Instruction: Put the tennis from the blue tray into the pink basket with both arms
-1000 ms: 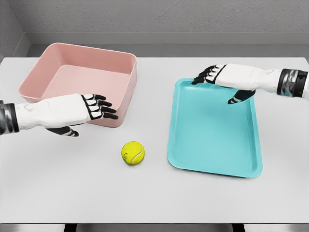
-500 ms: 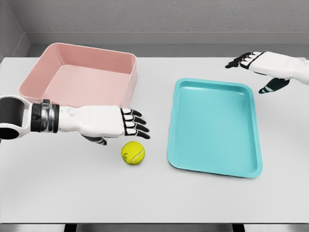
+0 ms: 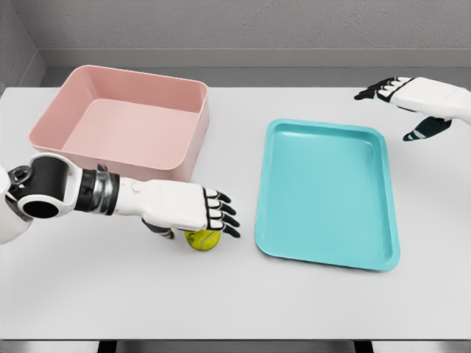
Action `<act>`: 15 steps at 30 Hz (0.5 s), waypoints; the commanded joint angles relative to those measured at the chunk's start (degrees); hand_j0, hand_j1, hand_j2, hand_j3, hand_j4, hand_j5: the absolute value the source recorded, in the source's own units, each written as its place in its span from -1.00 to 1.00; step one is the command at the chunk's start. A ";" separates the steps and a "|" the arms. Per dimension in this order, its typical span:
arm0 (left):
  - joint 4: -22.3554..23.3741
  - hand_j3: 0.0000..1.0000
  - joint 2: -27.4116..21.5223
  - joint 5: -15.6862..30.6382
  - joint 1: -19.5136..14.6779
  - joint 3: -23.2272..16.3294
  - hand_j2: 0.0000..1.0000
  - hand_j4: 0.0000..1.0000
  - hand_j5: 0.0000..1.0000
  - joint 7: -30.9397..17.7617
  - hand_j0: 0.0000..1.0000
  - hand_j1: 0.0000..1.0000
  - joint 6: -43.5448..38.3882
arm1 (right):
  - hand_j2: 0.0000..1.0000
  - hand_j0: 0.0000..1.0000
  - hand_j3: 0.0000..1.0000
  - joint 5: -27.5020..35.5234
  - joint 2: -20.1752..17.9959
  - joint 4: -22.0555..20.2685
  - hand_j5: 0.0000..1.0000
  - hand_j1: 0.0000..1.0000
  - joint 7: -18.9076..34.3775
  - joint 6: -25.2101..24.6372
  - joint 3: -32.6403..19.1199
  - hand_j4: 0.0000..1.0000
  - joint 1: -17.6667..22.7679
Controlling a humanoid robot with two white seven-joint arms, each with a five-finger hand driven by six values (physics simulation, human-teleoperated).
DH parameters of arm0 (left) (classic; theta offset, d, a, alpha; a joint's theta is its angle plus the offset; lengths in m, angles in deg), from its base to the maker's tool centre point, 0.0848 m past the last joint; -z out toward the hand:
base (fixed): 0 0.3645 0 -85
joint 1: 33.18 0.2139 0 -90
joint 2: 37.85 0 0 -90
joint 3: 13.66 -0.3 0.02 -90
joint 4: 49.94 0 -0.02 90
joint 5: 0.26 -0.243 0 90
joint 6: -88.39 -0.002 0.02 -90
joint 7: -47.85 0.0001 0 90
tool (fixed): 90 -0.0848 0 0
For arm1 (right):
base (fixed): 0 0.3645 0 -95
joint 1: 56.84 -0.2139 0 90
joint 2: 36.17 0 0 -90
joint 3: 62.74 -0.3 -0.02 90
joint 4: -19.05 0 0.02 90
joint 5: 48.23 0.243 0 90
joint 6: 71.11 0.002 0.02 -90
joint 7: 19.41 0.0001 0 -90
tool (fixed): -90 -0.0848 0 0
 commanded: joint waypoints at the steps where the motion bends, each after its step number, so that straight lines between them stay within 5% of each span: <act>1: 0.82 1.00 -0.18 0.52 0.00 0.14 1.00 1.00 1.00 -0.43 1.00 1.00 -0.13 | 1.00 1.00 1.00 0.36 -0.04 0.14 1.00 1.00 0.06 -0.09 -0.19 1.00 0.00; 15: 7.94 1.00 5.53 4.92 0.35 0.49 1.00 1.00 1.00 -2.36 1.00 1.00 -0.13 | 1.00 1.00 1.00 0.36 -0.04 0.05 1.00 1.00 0.06 -0.09 -0.19 1.00 0.00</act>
